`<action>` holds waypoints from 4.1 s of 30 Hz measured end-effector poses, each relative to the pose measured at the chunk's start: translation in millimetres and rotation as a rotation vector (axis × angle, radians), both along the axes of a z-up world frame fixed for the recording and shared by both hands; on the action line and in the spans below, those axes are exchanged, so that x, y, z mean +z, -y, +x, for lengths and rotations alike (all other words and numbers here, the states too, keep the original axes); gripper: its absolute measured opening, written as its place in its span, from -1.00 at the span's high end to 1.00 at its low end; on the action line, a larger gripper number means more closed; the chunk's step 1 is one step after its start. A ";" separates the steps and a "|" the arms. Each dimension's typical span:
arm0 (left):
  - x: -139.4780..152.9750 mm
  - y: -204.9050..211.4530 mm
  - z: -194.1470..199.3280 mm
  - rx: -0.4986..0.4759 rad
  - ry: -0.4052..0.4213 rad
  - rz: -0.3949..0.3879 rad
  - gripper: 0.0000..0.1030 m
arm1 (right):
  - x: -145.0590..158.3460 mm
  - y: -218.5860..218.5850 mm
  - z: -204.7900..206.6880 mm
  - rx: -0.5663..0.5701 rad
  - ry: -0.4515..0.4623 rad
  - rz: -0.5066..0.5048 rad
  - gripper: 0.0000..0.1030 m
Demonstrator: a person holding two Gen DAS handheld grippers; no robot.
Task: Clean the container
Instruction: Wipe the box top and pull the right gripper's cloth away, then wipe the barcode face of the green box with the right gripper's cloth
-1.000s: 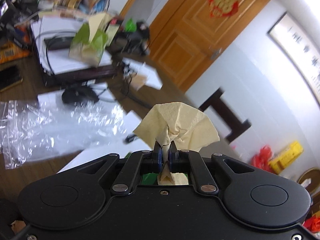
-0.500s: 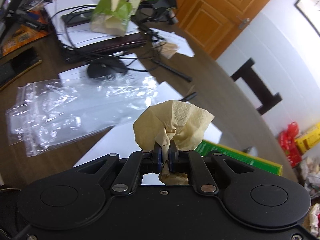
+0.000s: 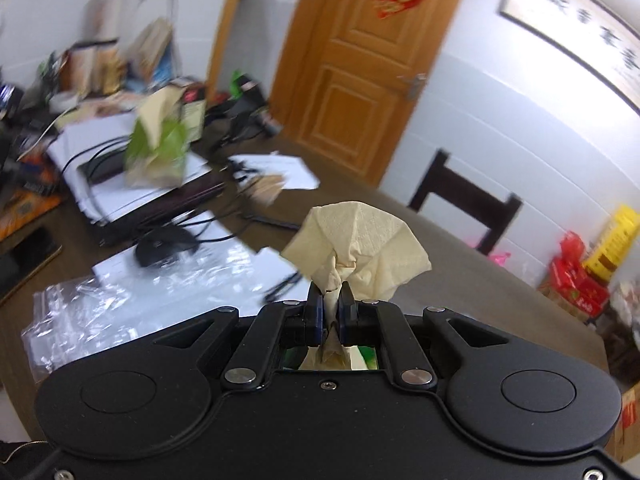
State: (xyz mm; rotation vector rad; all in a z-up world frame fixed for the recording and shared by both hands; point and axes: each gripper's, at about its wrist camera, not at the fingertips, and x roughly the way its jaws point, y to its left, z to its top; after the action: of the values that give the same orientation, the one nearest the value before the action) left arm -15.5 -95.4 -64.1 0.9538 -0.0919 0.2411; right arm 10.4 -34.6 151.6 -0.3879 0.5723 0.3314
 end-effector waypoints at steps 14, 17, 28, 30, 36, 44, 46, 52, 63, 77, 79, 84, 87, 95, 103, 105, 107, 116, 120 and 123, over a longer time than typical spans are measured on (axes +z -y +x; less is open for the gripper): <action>7.5 -6.2 1.3 0.016 -0.004 -0.059 -0.02 | 0.5 93.8 -2.0 -0.126 0.060 0.212 0.88; 8.7 -7.2 0.9 0.015 -0.003 -0.071 -0.02 | -8.0 108.4 4.2 -0.137 0.035 0.267 0.88; 32.8 -25.5 -1.3 -0.045 -0.065 -0.283 -0.02 | -55.6 131.8 14.8 -0.057 -0.048 0.427 0.87; 41.7 -33.6 0.3 -0.080 -0.116 -0.373 -0.02 | -63.2 138.6 16.5 -0.042 -0.047 0.483 0.88; 61.8 -55.6 -3.2 -0.273 -0.250 -0.601 -0.02 | -71.2 166.3 5.4 0.021 -0.042 0.682 0.87; 75.1 -81.8 -1.6 -0.449 -0.383 -0.815 0.00 | -108.9 189.7 18.7 0.110 -0.087 0.932 0.85; 75.4 -83.6 -1.7 -0.447 -0.390 -0.821 0.01 | -116.9 198.0 27.7 0.115 -0.108 0.981 0.85; 77.2 -91.8 0.3 -0.447 -0.393 -0.855 0.01 | -141.9 216.9 45.7 0.096 -0.166 1.088 0.84; 85.4 -135.4 18.7 -0.474 -0.436 -1.122 0.03 | -174.5 205.5 63.1 0.117 -0.303 1.109 0.84; 93.6 -156.1 17.7 -0.438 -0.341 -1.189 0.05 | -184.6 170.6 52.0 0.109 -0.386 0.996 0.84; 95.1 -159.0 16.9 -0.443 -0.332 -1.202 0.05 | -187.4 166.4 50.0 0.123 -0.406 0.997 0.84; 96.7 -162.2 14.4 -0.454 -0.333 -1.254 0.05 | -184.2 151.1 38.4 0.174 -0.373 0.949 0.84; 97.1 -164.4 14.8 -0.463 -0.343 -1.279 0.05 | -178.1 140.8 26.3 0.220 -0.307 0.899 0.84; 95.4 -163.9 16.9 -0.471 -0.381 -1.304 0.05 | -167.7 111.7 -5.1 0.359 -0.172 0.749 0.84; 94.6 -156.3 15.1 -0.447 -0.375 -1.246 0.05 | -162.4 105.4 -18.6 0.325 -0.076 0.638 0.85; 94.3 -158.2 16.0 -0.427 -0.369 -1.246 0.05 | -162.1 101.4 -22.3 0.319 -0.054 0.602 0.85; 93.5 -162.9 18.3 -0.417 -0.374 -1.267 0.05 | -162.1 99.6 -22.4 0.310 -0.051 0.586 0.85; 95.3 -163.1 14.2 -0.427 -0.364 -1.267 0.05 | -160.1 124.1 -9.6 0.166 -0.102 0.693 0.85; 95.6 -161.8 13.9 -0.426 -0.374 -1.263 0.05 | -156.7 125.4 -12.3 0.127 -0.066 0.666 0.84; 93.2 -157.7 16.5 -0.438 -0.412 -1.256 0.05 | -154.3 138.8 -9.2 0.130 -0.074 0.749 0.84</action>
State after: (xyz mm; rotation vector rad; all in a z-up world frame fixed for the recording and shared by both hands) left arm 0.9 62.2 29.1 -0.2933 0.2176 -0.3033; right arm 1.2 -173.5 -2.7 0.3121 0.4566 0.6550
